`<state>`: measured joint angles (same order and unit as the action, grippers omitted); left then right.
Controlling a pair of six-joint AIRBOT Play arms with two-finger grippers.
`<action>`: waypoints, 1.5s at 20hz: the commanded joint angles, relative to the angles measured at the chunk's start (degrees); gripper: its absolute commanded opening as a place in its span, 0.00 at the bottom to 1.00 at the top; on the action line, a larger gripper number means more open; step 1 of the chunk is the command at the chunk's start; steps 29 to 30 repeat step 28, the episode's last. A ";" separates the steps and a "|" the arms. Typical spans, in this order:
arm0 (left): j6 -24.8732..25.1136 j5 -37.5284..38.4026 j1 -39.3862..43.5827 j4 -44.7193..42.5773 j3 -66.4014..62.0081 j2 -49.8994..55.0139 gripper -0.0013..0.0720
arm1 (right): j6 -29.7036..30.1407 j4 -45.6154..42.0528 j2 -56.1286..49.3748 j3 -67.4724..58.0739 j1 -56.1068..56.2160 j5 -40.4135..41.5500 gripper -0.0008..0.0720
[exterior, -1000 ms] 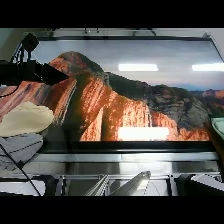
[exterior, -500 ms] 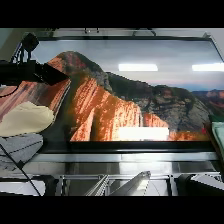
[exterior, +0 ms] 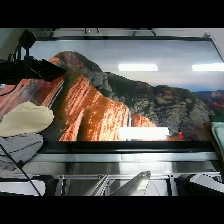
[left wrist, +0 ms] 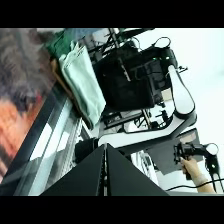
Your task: Fold the shirts.
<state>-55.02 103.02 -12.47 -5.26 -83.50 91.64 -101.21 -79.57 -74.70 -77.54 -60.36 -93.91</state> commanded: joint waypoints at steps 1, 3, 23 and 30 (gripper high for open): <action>-0.48 -1.86 -0.94 0.20 -4.61 -0.07 0.03 | 2.62 19.63 3.43 -2.86 12.76 13.99 0.03; -0.24 -3.50 -1.11 -1.20 -4.15 -2.08 0.03 | 5.84 17.84 6.54 -2.10 23.82 15.85 0.03; 1.97 -16.28 -0.42 -20.57 54.38 -45.99 0.04 | 0.87 15.74 24.02 39.78 73.07 39.04 0.03; 0.87 -17.29 -0.42 -20.57 54.38 -46.64 0.04 | 0.90 15.74 24.02 39.78 73.07 39.04 0.03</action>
